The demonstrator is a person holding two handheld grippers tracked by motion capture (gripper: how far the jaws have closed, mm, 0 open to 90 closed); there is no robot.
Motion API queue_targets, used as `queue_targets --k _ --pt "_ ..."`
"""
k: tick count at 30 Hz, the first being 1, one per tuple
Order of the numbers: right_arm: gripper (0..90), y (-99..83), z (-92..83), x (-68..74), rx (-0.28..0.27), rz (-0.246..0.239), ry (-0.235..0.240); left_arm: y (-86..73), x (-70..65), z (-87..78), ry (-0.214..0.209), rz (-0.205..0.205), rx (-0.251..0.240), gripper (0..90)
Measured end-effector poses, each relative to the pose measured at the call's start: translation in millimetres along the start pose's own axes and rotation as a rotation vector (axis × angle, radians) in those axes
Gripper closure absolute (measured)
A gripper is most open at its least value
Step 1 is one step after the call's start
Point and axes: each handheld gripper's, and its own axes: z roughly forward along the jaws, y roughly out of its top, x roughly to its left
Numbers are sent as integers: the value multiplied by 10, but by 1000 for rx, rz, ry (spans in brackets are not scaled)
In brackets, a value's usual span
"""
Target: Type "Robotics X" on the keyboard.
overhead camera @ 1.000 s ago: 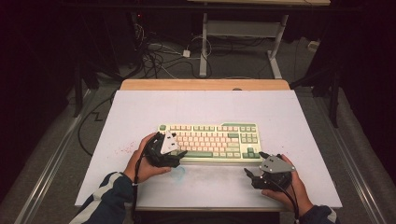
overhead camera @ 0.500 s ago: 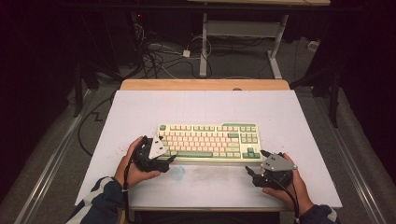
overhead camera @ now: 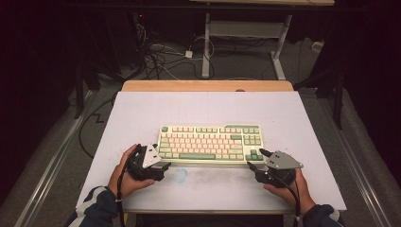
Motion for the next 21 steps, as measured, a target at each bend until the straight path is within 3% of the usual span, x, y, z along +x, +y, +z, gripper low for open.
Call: queue_targets --k 12,15,21 --pt "824 225 229 -46 52 3 90 -21 -7 17 3 0 11 196" --pt "892 272 325 -64 77 -3 108 -16 -4 14 5 0 9 196" --pt "900 412 498 -89 91 -20 141 -9 3 14 8 -8 7 196"
